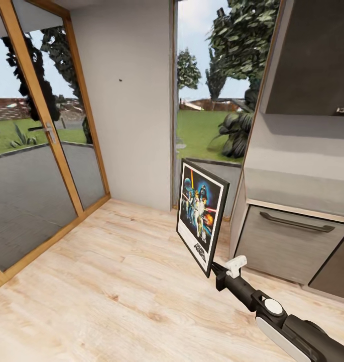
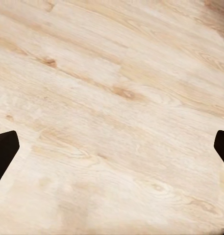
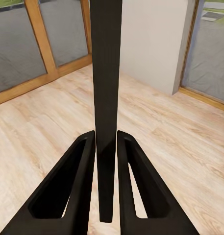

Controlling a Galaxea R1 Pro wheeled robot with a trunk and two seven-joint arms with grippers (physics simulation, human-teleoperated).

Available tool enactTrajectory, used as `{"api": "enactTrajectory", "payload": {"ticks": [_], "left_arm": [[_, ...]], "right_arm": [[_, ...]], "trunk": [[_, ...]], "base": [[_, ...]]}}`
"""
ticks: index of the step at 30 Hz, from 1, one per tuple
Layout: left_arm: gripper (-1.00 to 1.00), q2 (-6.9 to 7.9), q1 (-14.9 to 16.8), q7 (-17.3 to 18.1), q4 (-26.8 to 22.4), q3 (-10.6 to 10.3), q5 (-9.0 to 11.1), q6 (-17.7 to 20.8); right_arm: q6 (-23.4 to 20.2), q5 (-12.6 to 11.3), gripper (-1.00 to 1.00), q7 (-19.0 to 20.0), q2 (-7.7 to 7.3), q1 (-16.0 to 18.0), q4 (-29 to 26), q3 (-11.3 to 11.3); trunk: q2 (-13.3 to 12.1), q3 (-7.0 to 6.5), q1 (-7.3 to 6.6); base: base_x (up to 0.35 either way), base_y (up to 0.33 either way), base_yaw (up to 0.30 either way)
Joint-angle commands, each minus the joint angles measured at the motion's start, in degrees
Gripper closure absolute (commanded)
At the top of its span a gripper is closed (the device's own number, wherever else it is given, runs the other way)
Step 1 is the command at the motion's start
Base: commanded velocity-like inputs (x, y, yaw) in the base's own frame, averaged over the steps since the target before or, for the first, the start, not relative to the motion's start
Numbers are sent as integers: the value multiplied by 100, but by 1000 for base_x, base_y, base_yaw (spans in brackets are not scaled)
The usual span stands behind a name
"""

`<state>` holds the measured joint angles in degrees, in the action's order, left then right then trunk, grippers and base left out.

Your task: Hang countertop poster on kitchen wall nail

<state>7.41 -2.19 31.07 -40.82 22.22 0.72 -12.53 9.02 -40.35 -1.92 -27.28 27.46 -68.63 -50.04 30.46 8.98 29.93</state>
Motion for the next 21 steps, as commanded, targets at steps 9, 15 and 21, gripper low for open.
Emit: {"api": "enactTrajectory", "payload": {"ticks": [9,15,21], "left_arm": [[-100,-7,-1,30,108,3,9,123],[-100,-8,-8,2,-256,1,7,1139],[-100,-4,-9,14,-270,10,10,1190]], "right_arm": [[37,-73,100,-9,-6,13,-15,-32],[31,-78,100,-9,-6,13,-107,-32],[27,-77,100,-8,-6,13,-114,-32]], "trunk": [[-353,-153,-195],[-594,-261,-327],[-714,-315,-393]], "base": [[0,0,0],[0,0,0],[0,0,0]]}}
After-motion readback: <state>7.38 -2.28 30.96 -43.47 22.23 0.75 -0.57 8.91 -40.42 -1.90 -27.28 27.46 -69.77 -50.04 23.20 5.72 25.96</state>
